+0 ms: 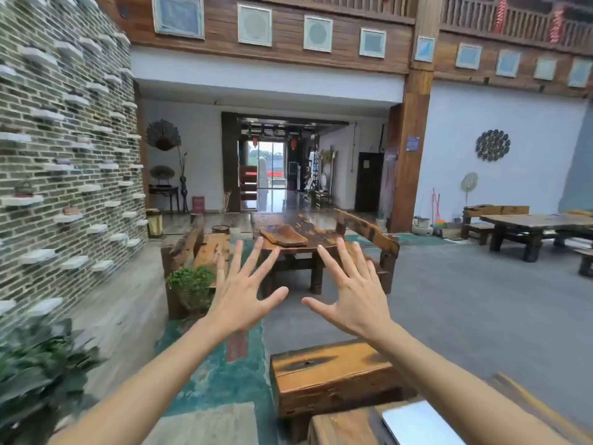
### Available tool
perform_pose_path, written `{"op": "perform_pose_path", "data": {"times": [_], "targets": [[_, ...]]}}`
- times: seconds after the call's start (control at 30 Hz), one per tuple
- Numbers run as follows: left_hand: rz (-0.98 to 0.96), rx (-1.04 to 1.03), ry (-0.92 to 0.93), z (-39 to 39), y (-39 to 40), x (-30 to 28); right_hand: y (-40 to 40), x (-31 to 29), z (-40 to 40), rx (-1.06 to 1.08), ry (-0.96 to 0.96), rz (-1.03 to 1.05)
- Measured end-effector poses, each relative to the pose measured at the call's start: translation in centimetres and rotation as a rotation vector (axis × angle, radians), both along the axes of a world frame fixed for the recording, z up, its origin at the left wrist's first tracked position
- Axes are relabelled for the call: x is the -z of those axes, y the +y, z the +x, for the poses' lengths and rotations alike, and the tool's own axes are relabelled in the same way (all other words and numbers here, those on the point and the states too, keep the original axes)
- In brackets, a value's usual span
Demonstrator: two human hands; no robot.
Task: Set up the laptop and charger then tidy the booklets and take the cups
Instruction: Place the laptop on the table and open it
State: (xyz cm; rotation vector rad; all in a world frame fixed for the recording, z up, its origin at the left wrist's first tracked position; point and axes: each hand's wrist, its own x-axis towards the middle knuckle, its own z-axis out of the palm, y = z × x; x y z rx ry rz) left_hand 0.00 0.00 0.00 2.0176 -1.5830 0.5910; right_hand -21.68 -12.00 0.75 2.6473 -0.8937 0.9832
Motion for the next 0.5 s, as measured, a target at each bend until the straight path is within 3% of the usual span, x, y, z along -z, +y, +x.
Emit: {"op": "perform_pose_path", "data": {"times": [0.13, 0.3, 0.5], "targets": [[0.107, 0.03, 0.2, 4.2, -6.3, 3.4, -5.5, 3.4, 3.1, 0.108, -0.065, 0.164], [0.187, 0.151, 0.205, 7.2, -15.0, 8.1, -11.4, 8.6, 3.6, 0.286, -0.039, 0.235], [0.303, 0.331, 0.228, 5.0, -23.4, 13.6, -14.2, 14.6, 1.0, 0.436, 0.04, 0.331]]}}
